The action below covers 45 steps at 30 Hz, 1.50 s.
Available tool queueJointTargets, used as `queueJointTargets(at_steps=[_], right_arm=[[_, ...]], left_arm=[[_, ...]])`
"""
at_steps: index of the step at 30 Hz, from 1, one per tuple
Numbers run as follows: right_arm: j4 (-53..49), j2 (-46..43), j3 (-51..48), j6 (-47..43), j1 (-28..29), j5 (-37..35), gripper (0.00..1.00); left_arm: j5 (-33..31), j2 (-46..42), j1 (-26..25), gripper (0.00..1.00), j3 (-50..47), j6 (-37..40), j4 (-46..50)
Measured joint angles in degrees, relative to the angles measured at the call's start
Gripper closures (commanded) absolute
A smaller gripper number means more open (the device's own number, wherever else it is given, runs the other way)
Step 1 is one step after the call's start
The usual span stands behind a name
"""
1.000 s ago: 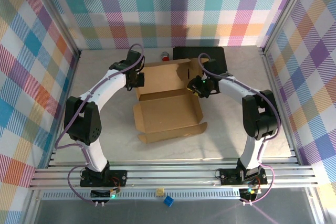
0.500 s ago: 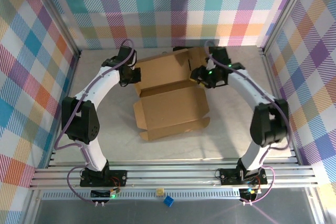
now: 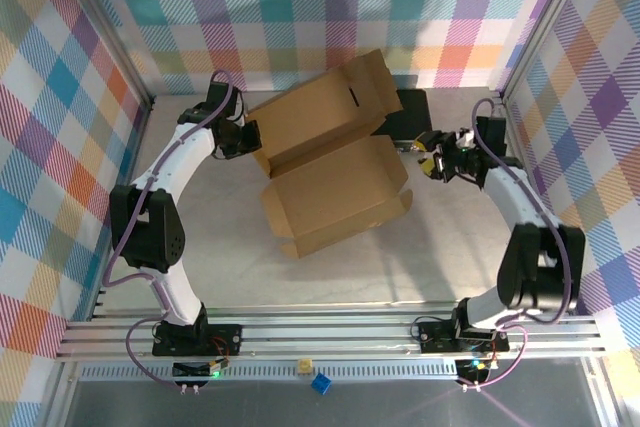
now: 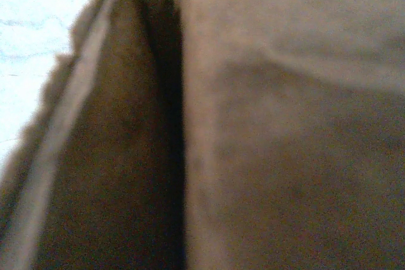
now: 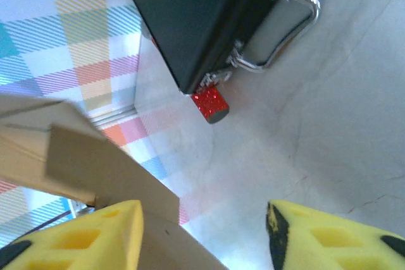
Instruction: Fold the paper box
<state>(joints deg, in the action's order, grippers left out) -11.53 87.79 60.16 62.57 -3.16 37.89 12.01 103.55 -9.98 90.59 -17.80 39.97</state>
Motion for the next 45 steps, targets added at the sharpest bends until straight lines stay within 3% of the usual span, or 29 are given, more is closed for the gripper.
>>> queueJointTargets(at_steps=[9,20,31,38,45], right_arm=[[17.86,8.70,2.62,15.15,2.99,6.19,0.37],[26.56,11.26,7.21,23.04,8.13,7.65,0.39],[26.95,13.03,8.22,24.04,10.86,7.85,0.47],[25.14,13.42,10.36,22.86,11.54,7.76,0.58],[16.52,13.75,14.27,17.16,11.85,7.41,0.74]], left_arm=[[2.19,0.00,0.00,1.00,0.00,-1.57,-0.90],[2.56,0.00,0.00,1.00,0.00,-2.38,-2.60],[2.54,0.00,0.00,1.00,0.00,-2.62,-2.64],[2.54,0.26,0.02,1.00,0.00,-3.43,-2.67],[2.54,1.20,0.00,1.00,0.24,-3.65,-2.62]])
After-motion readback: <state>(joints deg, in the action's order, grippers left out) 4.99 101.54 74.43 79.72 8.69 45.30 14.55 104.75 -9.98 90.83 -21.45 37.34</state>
